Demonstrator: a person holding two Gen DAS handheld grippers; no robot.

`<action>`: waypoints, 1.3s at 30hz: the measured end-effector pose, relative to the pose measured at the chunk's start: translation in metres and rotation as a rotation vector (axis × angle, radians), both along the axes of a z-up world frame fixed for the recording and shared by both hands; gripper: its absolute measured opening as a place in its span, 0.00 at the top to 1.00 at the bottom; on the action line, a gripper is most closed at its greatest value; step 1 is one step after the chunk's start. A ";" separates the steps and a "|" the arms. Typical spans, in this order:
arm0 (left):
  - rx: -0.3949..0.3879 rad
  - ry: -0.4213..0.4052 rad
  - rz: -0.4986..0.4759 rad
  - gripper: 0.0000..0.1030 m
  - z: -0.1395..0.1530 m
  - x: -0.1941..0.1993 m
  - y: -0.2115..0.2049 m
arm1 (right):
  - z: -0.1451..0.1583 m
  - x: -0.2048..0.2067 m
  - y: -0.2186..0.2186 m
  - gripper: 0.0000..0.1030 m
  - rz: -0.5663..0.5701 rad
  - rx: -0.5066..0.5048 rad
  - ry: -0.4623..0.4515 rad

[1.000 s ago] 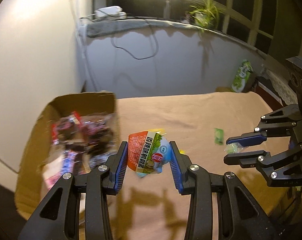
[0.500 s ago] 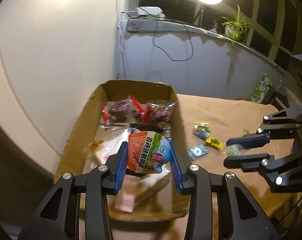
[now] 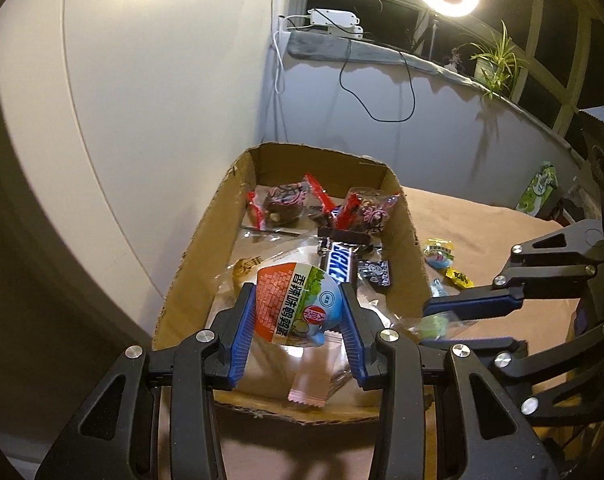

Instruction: Organize snacks

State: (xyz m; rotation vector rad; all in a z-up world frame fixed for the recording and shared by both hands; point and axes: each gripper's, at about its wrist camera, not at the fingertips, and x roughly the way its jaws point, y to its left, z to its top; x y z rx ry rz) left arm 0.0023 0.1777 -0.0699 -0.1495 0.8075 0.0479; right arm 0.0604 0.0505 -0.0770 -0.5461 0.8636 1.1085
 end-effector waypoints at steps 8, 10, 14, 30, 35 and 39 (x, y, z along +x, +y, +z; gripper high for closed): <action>-0.010 0.007 0.004 0.58 -0.004 0.001 0.005 | -0.007 -0.002 0.015 0.78 0.018 -0.024 -0.002; -0.012 0.006 0.005 0.57 -0.004 0.002 0.005 | -0.008 -0.002 0.017 0.77 0.018 -0.028 -0.005; -0.008 0.009 0.007 0.57 -0.004 0.003 0.006 | -0.007 -0.002 0.019 0.59 0.018 -0.031 -0.013; -0.003 -0.001 0.013 0.47 0.001 0.003 0.003 | -0.002 -0.005 0.010 0.35 0.009 -0.018 -0.048; -0.002 -0.017 0.002 0.47 0.009 -0.001 -0.006 | 0.001 -0.001 -0.007 0.35 -0.014 -0.016 -0.048; -0.003 -0.029 -0.015 0.47 0.014 -0.003 -0.017 | 0.003 0.007 -0.032 0.35 -0.053 -0.025 -0.045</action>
